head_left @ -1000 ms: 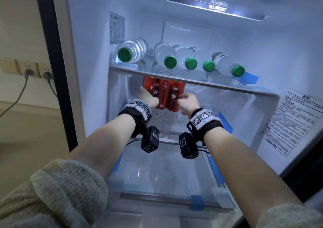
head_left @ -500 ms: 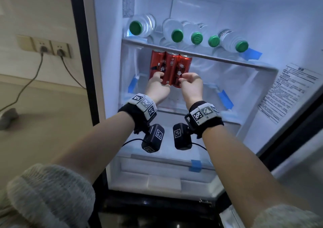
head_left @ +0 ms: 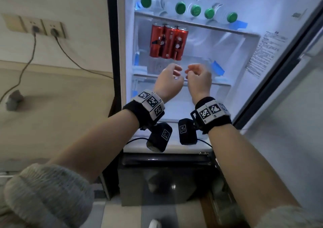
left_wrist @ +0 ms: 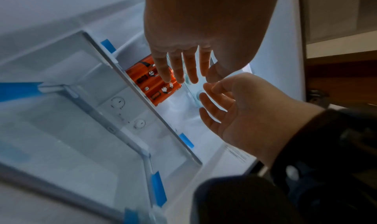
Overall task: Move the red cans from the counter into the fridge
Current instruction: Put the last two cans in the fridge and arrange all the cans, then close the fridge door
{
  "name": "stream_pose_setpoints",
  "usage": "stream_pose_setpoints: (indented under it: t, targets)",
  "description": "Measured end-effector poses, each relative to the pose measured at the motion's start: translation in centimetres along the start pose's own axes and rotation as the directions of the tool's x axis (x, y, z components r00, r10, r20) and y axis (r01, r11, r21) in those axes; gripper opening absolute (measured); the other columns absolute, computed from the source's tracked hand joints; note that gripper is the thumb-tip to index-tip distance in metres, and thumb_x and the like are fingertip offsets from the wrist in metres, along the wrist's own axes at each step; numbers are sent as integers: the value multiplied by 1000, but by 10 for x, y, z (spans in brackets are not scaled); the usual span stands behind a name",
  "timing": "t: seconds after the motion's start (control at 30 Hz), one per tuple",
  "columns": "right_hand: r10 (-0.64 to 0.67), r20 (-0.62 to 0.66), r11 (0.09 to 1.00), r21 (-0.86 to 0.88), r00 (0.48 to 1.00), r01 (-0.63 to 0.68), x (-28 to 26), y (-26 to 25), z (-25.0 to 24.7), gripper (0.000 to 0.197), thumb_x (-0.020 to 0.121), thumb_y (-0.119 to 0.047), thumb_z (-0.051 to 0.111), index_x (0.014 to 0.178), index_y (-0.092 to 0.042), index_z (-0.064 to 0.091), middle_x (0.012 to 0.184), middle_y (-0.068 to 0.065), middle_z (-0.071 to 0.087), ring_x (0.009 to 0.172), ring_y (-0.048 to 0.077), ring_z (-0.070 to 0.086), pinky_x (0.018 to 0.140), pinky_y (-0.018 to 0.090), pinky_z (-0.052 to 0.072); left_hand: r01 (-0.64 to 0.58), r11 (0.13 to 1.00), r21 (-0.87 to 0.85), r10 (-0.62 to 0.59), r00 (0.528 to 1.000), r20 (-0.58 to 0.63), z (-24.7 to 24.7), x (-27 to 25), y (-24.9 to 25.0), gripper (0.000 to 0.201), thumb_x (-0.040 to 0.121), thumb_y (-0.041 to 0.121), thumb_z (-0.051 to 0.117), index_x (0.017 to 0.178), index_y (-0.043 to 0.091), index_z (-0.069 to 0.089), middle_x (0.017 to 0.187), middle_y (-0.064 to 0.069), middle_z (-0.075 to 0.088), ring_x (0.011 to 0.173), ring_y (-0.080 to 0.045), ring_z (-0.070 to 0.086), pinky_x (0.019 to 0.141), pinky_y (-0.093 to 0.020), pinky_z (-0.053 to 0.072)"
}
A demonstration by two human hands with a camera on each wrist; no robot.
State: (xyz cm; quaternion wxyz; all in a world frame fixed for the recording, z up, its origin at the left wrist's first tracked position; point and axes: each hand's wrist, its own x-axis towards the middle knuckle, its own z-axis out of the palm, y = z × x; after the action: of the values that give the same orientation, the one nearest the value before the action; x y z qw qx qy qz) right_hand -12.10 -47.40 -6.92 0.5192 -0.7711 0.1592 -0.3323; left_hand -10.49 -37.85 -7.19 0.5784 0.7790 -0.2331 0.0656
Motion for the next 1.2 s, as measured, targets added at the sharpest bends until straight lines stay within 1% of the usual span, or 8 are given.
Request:
stream_pose_setpoints:
  t: [0.13, 0.3, 0.47, 0.7, 0.8, 0.87, 1.0, 1.2]
  targets:
    - [34, -21, 999, -5, 999, -34, -46, -1, -11, 27, 86, 3, 47, 102, -8, 65, 97, 4, 66, 95, 19, 65, 88, 30, 53, 37, 998, -44, -34, 997, 66, 3, -45, 0, 22, 89, 14, 55, 111, 9, 57, 104, -6, 65, 98, -19, 63, 91, -39, 53]
    - [41, -59, 998, -37, 997, -43, -81, -3, -33, 28, 83, 2, 46, 98, -12, 65, 100, 4, 68, 95, 21, 66, 81, 25, 51, 55, 998, -23, -53, 994, 96, 7, -77, 7, 25, 89, 12, 54, 114, 11, 57, 101, 1, 58, 97, -16, 58, 91, -31, 50]
    - [42, -70, 999, -20, 997, -43, -101, -7, -63, 28, 84, 1, 46, 99, -13, 65, 97, 0, 66, 96, 19, 65, 84, 27, 51, 41, 999, -10, -39, 989, 141, 21, -106, 27, 27, 90, 13, 53, 117, 9, 56, 109, -3, 62, 102, -18, 59, 93, -35, 50]
    - [-8, -89, 1000, -27, 996, 5, -139, 0, -135, 26, 84, -1, 46, 96, -18, 63, 91, -2, 69, 91, 15, 66, 74, 19, 48, 79, 997, -11, -77, 990, 115, 61, -158, 57, 28, 89, 11, 52, 116, 8, 56, 112, -8, 63, 105, -22, 60, 95, -39, 49]
    - [-21, -79, 998, -57, 997, 16, -162, 7, -170, 25, 84, -1, 48, 94, -18, 63, 92, -2, 69, 91, 15, 65, 78, 23, 50, 92, 995, -26, -89, 990, 107, 83, -188, 73, 28, 89, 10, 52, 116, 9, 56, 108, -5, 62, 104, -21, 60, 95, -38, 49]
    - [-28, -73, 997, -81, 997, 22, -176, 10, -190, 26, 84, 0, 48, 96, -17, 64, 95, 0, 70, 90, 15, 64, 79, 22, 49, 95, 995, -29, -92, 990, 105, 96, -206, 84, 27, 89, 12, 53, 116, 11, 56, 104, -1, 60, 103, -19, 60, 95, -36, 48]
    - [-29, -73, 997, -75, 997, 24, -198, 12, -221, 27, 85, 1, 47, 100, -13, 64, 95, 2, 69, 90, 13, 63, 69, 8, 43, 92, 995, -37, -87, 990, 108, 111, -238, 100, 27, 89, 12, 53, 116, 11, 56, 106, -2, 61, 101, -16, 59, 96, -33, 48]
    - [-59, -144, 997, -62, 988, 51, -219, 4, -249, 23, 87, 1, 48, 98, -12, 64, 96, 2, 70, 84, 10, 60, 63, -3, 39, 44, 999, 32, -48, 989, 138, 113, -258, 119, 30, 90, 12, 53, 119, 10, 55, 109, -1, 60, 106, -17, 58, 96, -33, 48]
